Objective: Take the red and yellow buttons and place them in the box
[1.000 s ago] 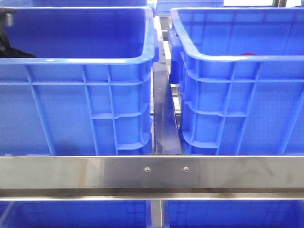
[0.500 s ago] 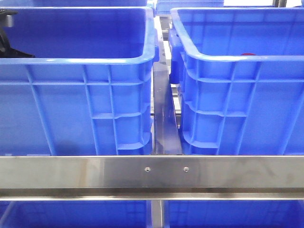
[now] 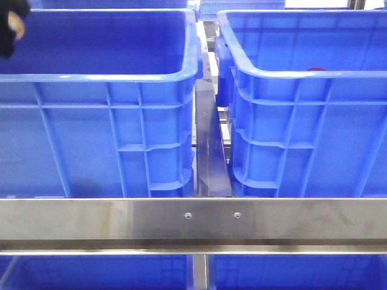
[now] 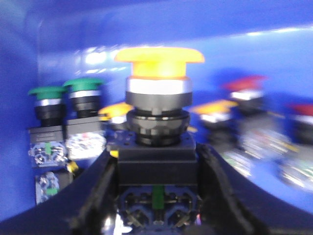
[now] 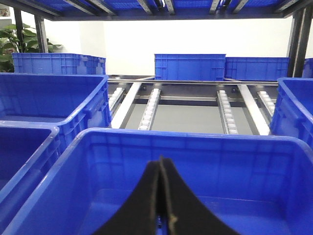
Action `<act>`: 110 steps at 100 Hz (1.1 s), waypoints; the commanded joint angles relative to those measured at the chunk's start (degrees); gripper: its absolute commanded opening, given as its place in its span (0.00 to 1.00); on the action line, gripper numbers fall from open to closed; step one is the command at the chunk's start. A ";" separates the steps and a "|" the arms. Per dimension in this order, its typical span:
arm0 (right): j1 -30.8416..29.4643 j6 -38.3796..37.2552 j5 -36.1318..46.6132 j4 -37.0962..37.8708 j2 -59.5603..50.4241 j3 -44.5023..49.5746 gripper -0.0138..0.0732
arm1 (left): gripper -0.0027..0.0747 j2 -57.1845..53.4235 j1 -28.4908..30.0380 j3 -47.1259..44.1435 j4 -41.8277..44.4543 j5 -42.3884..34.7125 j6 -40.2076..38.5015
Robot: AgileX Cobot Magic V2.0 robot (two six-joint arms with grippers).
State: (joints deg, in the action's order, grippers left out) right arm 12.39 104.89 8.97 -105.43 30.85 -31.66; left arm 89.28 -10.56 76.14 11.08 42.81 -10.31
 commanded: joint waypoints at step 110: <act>-0.16 0.42 -13.16 -4.43 0.04 -1.52 0.48 | 0.01 -16.66 -45.90 1.74 -2.26 0.40 0.63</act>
State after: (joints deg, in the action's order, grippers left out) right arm 12.39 104.89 0.79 -105.43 30.85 -31.66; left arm 74.56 -56.13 76.14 8.57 46.42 -9.61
